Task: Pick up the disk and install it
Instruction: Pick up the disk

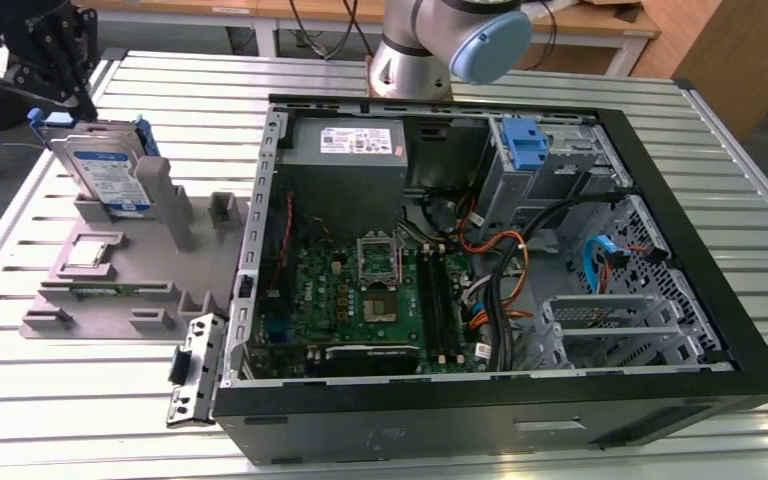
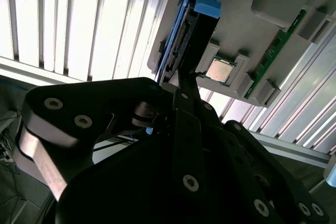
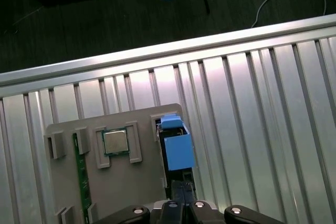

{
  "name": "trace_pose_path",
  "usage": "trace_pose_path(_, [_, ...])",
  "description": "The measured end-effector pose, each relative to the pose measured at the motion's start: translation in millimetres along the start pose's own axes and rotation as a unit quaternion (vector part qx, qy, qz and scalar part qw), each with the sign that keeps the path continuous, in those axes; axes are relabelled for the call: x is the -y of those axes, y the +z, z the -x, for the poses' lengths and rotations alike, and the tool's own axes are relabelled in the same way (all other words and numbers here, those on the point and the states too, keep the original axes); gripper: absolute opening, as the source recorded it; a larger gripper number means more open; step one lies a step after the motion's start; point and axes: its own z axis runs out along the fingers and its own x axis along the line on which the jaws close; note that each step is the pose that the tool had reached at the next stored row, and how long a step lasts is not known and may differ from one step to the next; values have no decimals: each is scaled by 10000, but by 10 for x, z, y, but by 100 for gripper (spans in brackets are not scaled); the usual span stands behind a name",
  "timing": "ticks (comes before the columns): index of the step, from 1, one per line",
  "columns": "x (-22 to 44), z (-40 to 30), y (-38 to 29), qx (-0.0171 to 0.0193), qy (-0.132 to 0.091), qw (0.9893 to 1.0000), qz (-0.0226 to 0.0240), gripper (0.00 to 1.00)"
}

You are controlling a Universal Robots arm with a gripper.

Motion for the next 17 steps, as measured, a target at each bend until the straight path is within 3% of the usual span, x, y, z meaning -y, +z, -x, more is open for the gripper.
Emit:
trace_pose_path(5, [-1,0,1,0,0,10000,0,17])
trace_pose_path(7, [-2,0,1,0,0,10000,0,29])
trace_pose_path(8, [-2,0,1,0,0,10000,0,29])
trace_pose_path(12, [-3,-1,1,0,0,10000,0,47])
trace_pose_path(17, [-3,-1,4,-3,-87,10000,0,47])
